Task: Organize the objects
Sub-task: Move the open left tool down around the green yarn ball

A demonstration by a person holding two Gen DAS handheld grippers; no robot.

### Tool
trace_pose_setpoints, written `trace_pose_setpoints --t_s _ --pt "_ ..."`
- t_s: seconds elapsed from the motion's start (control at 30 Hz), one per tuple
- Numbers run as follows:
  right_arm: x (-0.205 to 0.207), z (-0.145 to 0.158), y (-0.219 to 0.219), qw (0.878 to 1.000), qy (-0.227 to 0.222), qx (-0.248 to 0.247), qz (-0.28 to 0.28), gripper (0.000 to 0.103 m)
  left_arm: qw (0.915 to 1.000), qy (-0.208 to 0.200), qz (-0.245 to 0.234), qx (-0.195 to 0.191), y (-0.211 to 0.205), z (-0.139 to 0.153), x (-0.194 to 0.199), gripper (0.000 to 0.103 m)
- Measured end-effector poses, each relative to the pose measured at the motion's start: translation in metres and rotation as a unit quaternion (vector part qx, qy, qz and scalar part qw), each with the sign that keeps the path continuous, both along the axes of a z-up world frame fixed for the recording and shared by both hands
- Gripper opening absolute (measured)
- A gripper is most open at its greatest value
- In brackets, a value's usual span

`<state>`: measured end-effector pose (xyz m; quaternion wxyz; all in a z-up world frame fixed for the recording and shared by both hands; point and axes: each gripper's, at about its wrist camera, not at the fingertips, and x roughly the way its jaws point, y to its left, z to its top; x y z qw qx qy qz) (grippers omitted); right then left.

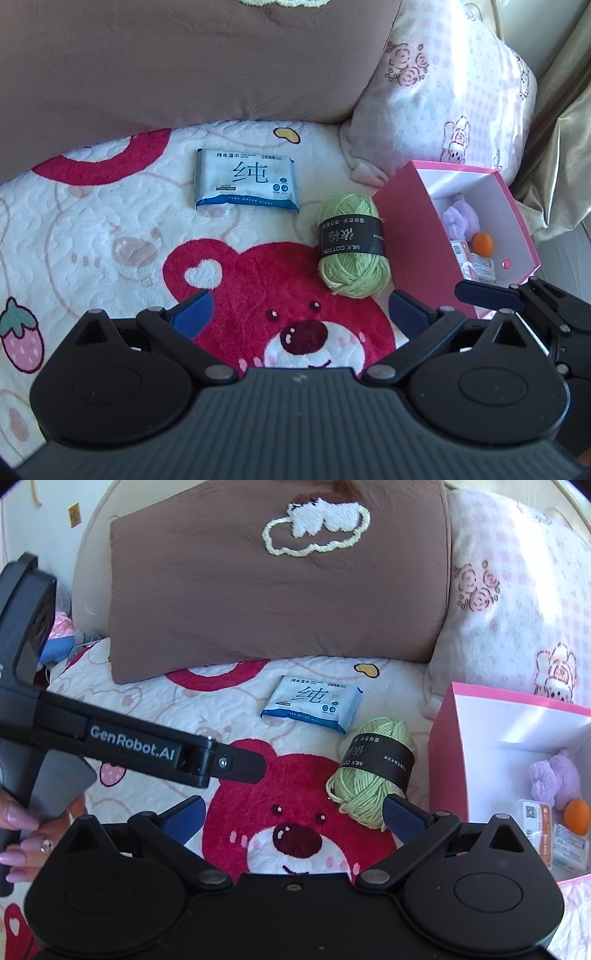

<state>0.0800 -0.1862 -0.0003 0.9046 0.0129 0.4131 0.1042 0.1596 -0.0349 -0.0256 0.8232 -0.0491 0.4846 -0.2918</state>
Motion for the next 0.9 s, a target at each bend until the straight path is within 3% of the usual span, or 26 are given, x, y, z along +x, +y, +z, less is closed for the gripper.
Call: trace_pose_setpoints --t_s 0.33,0.73,0.9 --pt "0.023 -0.026 -0.003 0.999 0.024 0.006 -0.021 0.103 0.9998 0.011 0.01 0.012 -0.006 -0.022 0.016 0.102" --pt "0.045 -0.06 0.001 0.999 0.006 -0.027 -0.045 0.103 0.9996 0.004 -0.012 0.024 -0.026 -0.044 0.035 0.102" --pt "0.052 -0.074 -0.002 0.997 -0.011 -0.023 -0.067 0.103 0.9997 -0.001 -0.025 0.008 -0.035 -0.052 0.042 0.102"
